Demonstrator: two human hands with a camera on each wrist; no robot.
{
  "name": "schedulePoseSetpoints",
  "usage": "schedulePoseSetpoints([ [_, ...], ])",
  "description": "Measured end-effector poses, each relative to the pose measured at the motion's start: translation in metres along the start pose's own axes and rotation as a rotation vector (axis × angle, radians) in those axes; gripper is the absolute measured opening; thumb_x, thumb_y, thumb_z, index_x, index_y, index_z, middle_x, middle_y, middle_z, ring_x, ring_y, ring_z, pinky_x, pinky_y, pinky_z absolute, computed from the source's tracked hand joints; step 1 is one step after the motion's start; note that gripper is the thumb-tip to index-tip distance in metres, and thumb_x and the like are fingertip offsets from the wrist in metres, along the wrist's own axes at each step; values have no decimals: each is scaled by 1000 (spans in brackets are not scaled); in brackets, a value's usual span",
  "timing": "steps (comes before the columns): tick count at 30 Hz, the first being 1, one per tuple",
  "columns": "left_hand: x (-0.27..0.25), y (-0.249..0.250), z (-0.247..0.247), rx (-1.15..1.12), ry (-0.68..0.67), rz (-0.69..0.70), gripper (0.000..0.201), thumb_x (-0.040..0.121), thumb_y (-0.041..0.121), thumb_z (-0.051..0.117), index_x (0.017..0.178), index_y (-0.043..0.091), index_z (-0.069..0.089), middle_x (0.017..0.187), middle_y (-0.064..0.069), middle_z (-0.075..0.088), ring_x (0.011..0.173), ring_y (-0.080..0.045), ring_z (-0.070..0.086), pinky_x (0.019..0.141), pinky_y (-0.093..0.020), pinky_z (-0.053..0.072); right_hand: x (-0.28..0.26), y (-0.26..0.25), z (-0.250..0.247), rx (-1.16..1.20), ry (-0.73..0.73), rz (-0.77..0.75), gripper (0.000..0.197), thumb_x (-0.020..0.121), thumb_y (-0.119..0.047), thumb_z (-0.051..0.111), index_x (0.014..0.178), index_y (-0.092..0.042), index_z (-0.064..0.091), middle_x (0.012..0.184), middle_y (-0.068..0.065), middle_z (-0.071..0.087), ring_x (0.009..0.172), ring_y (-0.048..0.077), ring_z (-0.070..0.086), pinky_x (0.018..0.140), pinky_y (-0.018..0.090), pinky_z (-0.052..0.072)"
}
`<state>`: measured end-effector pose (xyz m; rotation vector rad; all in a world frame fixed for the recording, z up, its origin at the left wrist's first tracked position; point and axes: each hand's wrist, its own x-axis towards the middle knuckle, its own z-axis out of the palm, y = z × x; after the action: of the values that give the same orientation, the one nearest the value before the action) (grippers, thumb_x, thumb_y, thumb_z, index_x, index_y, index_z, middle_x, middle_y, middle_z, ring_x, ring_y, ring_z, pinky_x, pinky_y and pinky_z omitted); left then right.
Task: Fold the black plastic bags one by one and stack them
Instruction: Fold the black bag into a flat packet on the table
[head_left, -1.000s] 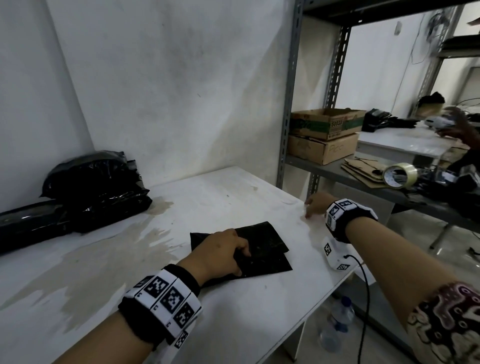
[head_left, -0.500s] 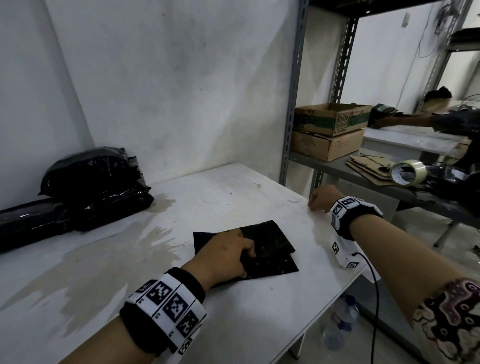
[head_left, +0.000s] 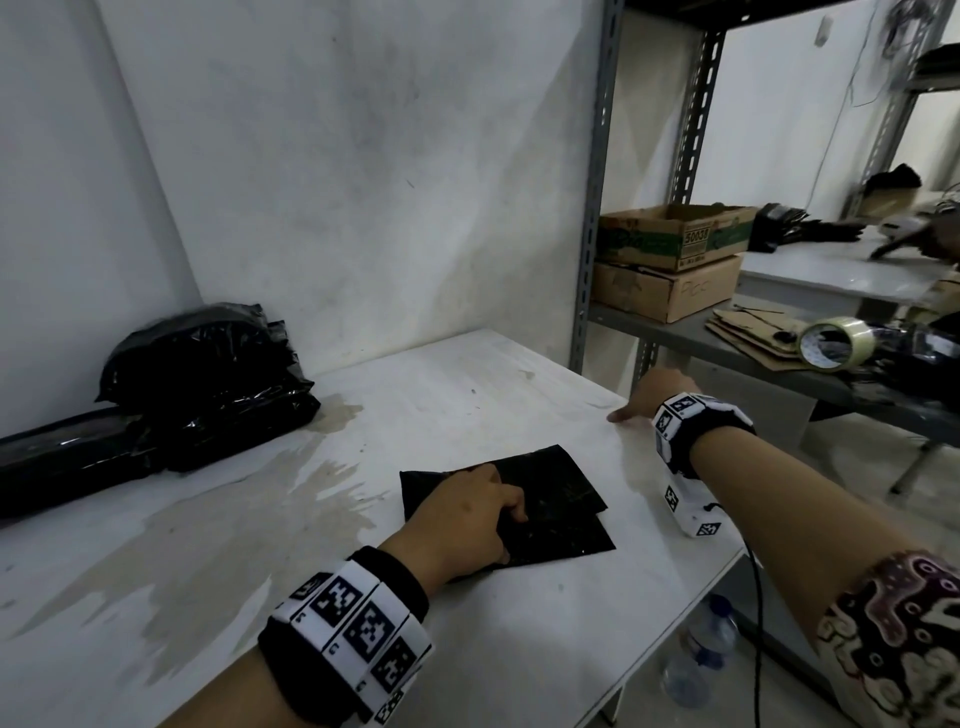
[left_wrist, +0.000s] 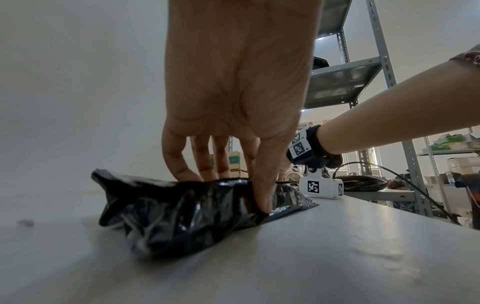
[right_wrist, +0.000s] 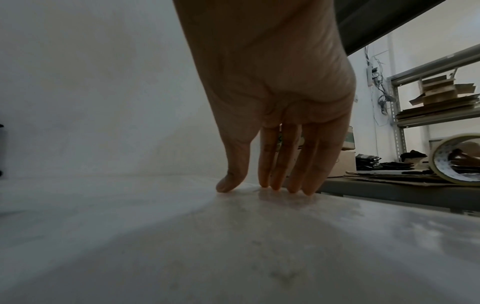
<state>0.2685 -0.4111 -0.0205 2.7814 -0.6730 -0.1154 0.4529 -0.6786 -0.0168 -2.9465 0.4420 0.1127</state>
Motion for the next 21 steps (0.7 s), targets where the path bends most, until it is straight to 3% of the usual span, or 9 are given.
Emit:
schedulePoseSetpoints([
  [4,1,0,1,-8,2,0,36,78,18,72,112,23,62,111,-1,48,100,-19,49,80,-25,38,0,1,0,42,41,38,57,78,-45,77,112,-2,63,116,13,65,105,29,63,79,34,50],
  [7,1,0,2,-9,3,0,36,78,19,73,112,22,62,112,-2,48,102,-20,49,83,-27,40,-2,0,1,69,53,48,54,79,-41,77,113,-2,62,116,14,65,105,29,63,79,33,50],
  [11,1,0,2,-6,2,-1,35,78,19,72,111,22,61,113,-1,48,102,-20,49,84,-28,41,-5,2,0,4,97,59,34,83,-23,73,110,-3,64,117,11,63,112,30,60,88,36,53],
  [16,2,-1,3,-9,4,4,35,77,18,72,110,22,61,112,-1,48,100,-20,49,81,-26,41,-5,8,-4,-50,64,64,54,76,-38,79,113,-3,62,118,11,64,109,30,62,87,36,55],
  [19,3,-1,3,-7,4,1,35,77,17,73,110,22,61,112,-1,47,101,-19,49,82,-28,41,-8,10,-7,-51,70,53,42,87,-36,68,113,-3,64,119,10,63,111,27,62,89,33,54],
  [21,3,-1,4,-2,3,3,35,77,18,72,110,22,61,112,-1,47,101,-19,48,82,-27,40,-7,12,-8,-36,59,37,45,90,-41,63,114,-4,66,119,8,64,111,24,62,90,31,53],
])
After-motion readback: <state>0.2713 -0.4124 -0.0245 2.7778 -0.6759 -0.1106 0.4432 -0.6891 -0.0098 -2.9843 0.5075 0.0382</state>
